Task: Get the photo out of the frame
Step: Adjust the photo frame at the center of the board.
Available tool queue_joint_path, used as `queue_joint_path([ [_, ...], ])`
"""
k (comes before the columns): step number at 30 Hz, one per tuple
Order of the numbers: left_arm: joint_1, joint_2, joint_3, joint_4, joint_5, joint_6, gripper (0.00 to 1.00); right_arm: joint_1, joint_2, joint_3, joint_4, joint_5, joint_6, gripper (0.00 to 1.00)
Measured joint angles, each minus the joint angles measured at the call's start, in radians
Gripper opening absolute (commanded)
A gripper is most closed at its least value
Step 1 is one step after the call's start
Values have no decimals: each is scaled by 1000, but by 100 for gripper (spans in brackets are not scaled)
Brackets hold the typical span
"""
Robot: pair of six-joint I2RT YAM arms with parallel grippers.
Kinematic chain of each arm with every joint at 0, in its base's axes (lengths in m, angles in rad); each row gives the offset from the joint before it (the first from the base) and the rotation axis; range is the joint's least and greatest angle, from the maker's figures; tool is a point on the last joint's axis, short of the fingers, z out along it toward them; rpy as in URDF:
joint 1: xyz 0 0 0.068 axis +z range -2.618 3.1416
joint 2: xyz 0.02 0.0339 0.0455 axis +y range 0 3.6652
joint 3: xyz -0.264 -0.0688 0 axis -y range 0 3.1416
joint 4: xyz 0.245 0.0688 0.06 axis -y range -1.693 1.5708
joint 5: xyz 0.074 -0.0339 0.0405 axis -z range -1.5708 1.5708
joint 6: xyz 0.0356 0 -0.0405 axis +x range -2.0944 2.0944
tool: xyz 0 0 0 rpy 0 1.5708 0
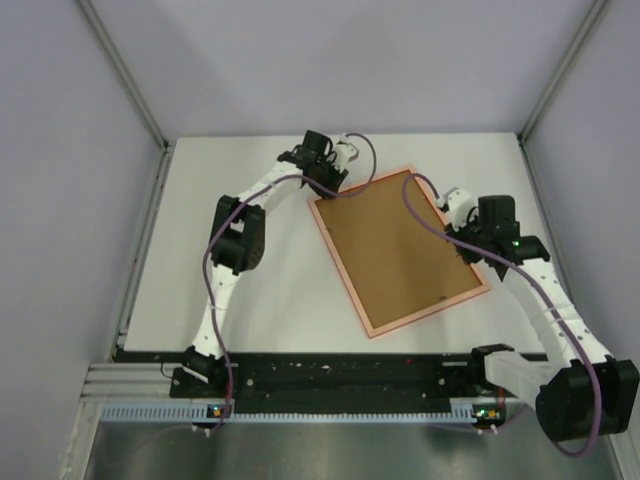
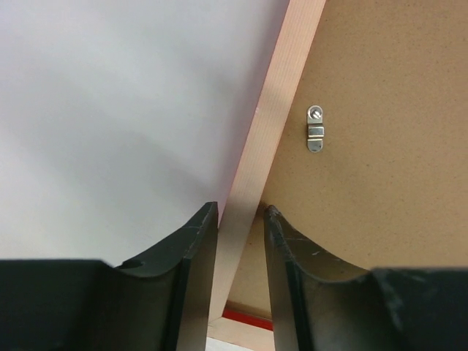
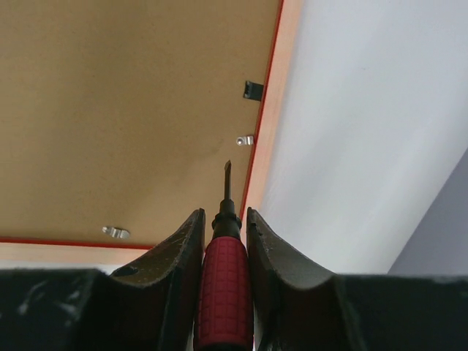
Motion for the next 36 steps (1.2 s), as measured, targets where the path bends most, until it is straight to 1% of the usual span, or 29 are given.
queue_joint_path([
  [3, 0, -7, -8, -21, 26, -29, 46, -7, 1, -2, 7, -50, 28, 0],
  [9, -3, -20, -27, -51, 44, -66, 45, -25, -2, -21, 53, -84, 40, 0],
  [15, -6, -23, -30, -60, -16, -95, 37, -77, -2, -91, 69, -87, 25, 0],
  [20, -6, -30, -29, -86, -80, -142, 21, -103, -11, -104, 88, -105, 13, 0],
  [24, 8, -39, -29, -134, -98, -172, 17, -126, -11, -107, 92, -119, -3, 0],
  [28, 29, -49, -32, -196, -124, -205, 8, -175, -11, -113, 98, -126, -19, 0],
  [32, 47, -76, -65, -241, -138, -239, 5, -235, -11, -113, 105, -146, -28, 0],
  [34, 55, -99, -101, -255, -140, -256, 4, -266, -8, -113, 107, -162, -29, 0],
  [36, 60, -129, -148, -263, -139, -274, 1, -299, 8, -112, 114, -190, -28, 0],
])
